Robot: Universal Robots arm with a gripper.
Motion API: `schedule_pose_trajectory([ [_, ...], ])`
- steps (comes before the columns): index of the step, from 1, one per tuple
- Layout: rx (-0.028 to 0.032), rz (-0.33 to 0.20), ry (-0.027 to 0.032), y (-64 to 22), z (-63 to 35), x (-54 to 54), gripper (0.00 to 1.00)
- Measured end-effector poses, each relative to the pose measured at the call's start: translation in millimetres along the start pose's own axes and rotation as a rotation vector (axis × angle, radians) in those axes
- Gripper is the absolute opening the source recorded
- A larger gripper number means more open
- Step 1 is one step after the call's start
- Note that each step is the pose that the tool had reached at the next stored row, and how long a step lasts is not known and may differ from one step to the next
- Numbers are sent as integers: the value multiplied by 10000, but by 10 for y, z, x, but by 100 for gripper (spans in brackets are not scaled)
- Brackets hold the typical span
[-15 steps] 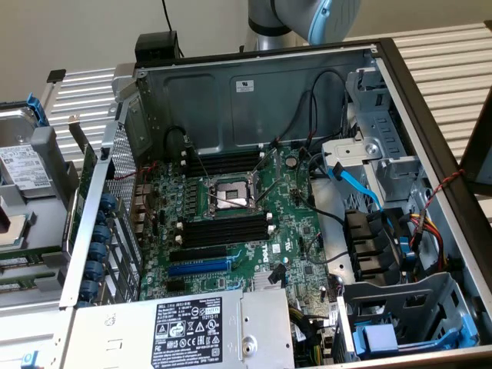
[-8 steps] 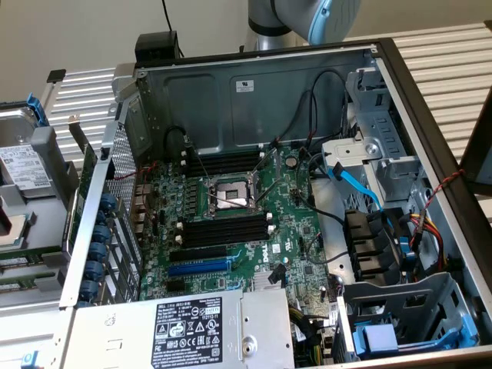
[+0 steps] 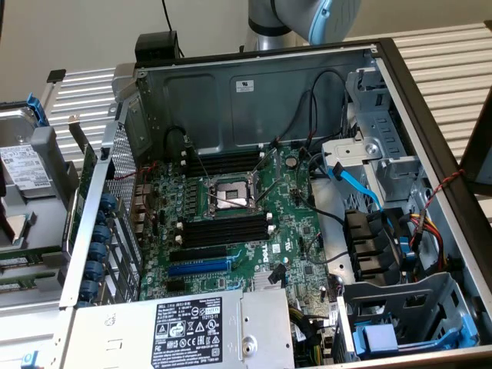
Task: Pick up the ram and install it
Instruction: 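Pick up the ram and move it above insertion slot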
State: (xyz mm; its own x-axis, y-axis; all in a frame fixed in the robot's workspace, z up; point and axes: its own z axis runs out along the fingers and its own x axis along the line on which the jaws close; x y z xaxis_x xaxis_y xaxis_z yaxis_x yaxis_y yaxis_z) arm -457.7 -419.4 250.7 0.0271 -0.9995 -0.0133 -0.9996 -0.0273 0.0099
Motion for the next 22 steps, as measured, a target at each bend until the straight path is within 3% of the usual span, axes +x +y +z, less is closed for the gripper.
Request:
schedule_pose_trajectory([
  [9, 11, -1, 2, 5, 92, 79, 11],
  [19, 22, -2, 16, 6, 175, 84, 11],
  [21, 23, -1, 19, 5, 187, 84, 24],
  [22, 23, -1, 21, 5, 194, 85, 24],
])
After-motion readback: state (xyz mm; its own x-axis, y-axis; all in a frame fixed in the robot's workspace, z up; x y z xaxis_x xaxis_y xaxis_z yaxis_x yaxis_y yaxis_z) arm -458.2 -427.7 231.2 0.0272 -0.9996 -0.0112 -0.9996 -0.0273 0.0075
